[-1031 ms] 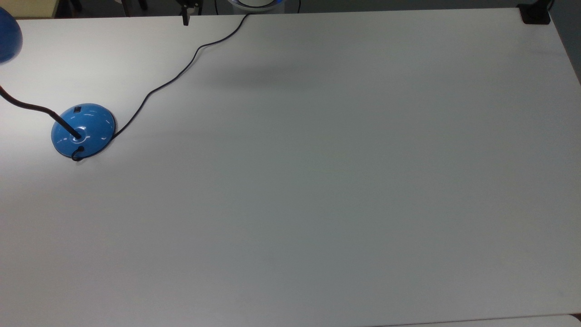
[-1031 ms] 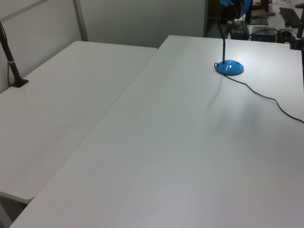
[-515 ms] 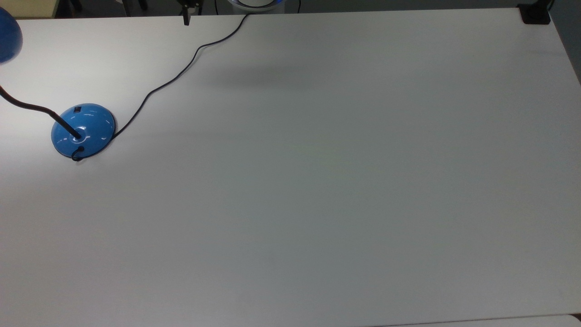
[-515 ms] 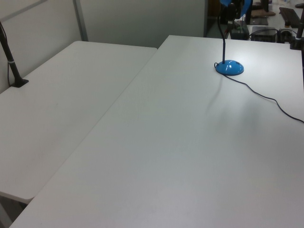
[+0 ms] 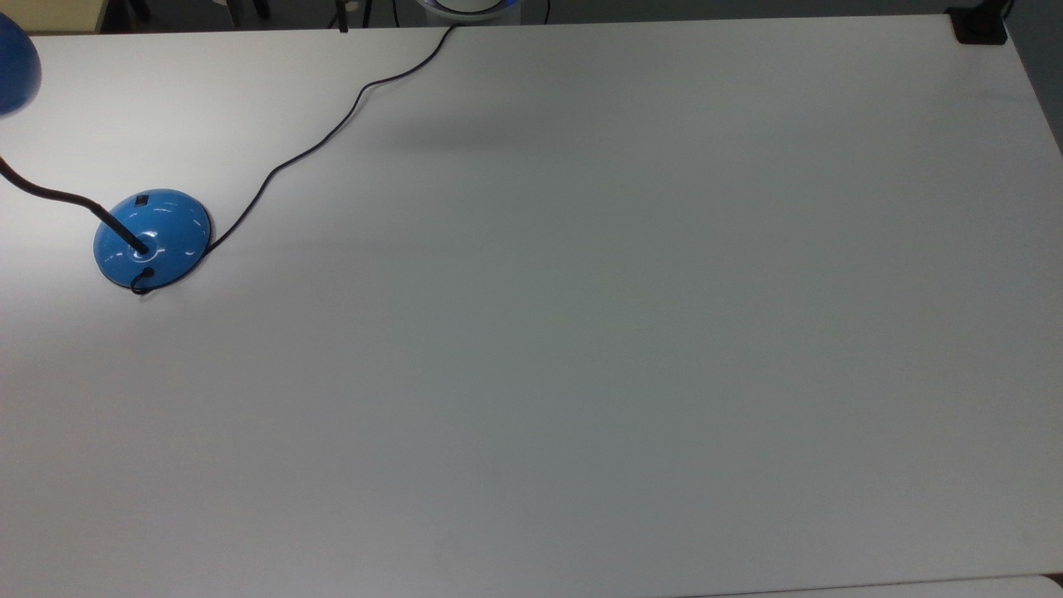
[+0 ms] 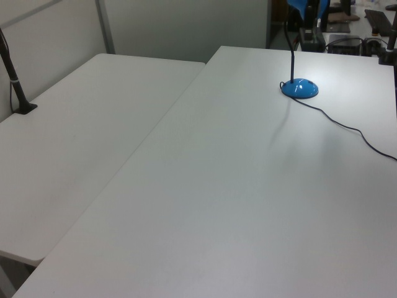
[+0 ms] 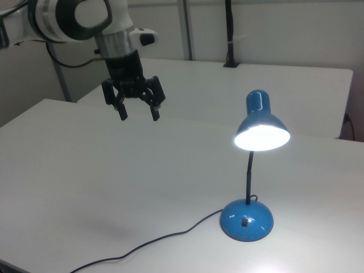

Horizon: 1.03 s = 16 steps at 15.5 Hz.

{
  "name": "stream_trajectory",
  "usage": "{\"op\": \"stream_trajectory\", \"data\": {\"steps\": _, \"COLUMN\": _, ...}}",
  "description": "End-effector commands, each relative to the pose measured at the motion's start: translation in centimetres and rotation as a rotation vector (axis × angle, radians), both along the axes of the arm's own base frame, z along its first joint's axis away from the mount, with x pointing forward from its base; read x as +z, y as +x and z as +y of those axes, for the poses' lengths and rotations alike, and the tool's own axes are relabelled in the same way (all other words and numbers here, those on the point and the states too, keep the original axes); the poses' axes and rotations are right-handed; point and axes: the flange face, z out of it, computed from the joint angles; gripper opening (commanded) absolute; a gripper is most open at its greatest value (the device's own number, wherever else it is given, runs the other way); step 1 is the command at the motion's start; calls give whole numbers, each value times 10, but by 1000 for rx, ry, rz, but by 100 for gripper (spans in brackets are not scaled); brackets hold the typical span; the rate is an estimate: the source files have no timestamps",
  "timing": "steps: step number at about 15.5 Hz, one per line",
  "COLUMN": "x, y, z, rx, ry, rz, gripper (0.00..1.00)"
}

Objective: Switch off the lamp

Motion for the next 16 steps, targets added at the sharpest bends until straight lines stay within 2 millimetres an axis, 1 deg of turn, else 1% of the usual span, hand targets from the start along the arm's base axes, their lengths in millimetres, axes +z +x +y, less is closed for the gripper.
{"op": "stream_trajectory", "data": {"steps": 1, "x": 0, "y": -24, "z": -55, "rx": 269, "ry": 21, "rz": 88, "gripper": 100}}
{"op": "stream_trajectory", "data": {"steps": 3, "x": -1, "y": -41, "z": -101, "rx": 341, "ry": 34, "rz": 102, "gripper": 100}}
{"op": "stream_trajectory", "data": {"steps": 4, "x": -10, "y": -47, "z": -117, "rx": 356, "ry": 45, "rz": 115, "gripper": 100}}
{"op": "stream_trajectory", "data": {"steps": 6, "x": -26, "y": -56, "z": -148, "rx": 314, "ry": 48, "rz": 94, "gripper": 100}}
{"op": "stream_trajectory", "data": {"steps": 7, "x": -37, "y": -60, "z": -160, "rx": 301, "ry": 51, "rz": 85, "gripper": 91}}
{"op": "stream_trajectory", "data": {"steps": 8, "x": -49, "y": -65, "z": -173, "rx": 278, "ry": 62, "rz": 83, "gripper": 69}}
{"op": "stream_trajectory", "data": {"steps": 9, "x": -61, "y": -67, "z": -180, "rx": 259, "ry": 86, "rz": 79, "gripper": 36}}
{"op": "stream_trajectory", "data": {"steps": 10, "x": -77, "y": -70, "z": -189, "rx": 236, "ry": 111, "rz": 79, "gripper": 14}}
{"op": "stream_trajectory", "data": {"steps": 11, "x": -86, "y": -75, "z": -204, "rx": 200, "ry": 119, "rz": 46, "gripper": 0}}
{"op": "stream_trajectory", "data": {"steps": 12, "x": -104, "y": -82, "z": -219, "rx": 143, "ry": 157, "rz": -28, "gripper": 0}}
{"op": "stream_trajectory", "data": {"steps": 13, "x": -117, "y": -88, "z": -231, "rx": 101, "ry": 170, "rz": -90, "gripper": 0}}
{"op": "stream_trajectory", "data": {"steps": 15, "x": -139, "y": -90, "z": -243, "rx": 99, "ry": 135, "rz": -183, "gripper": 0}}
{"op": "stream_trajectory", "data": {"steps": 16, "x": -152, "y": -92, "z": -253, "rx": 91, "ry": 124, "rz": -201, "gripper": 0}}
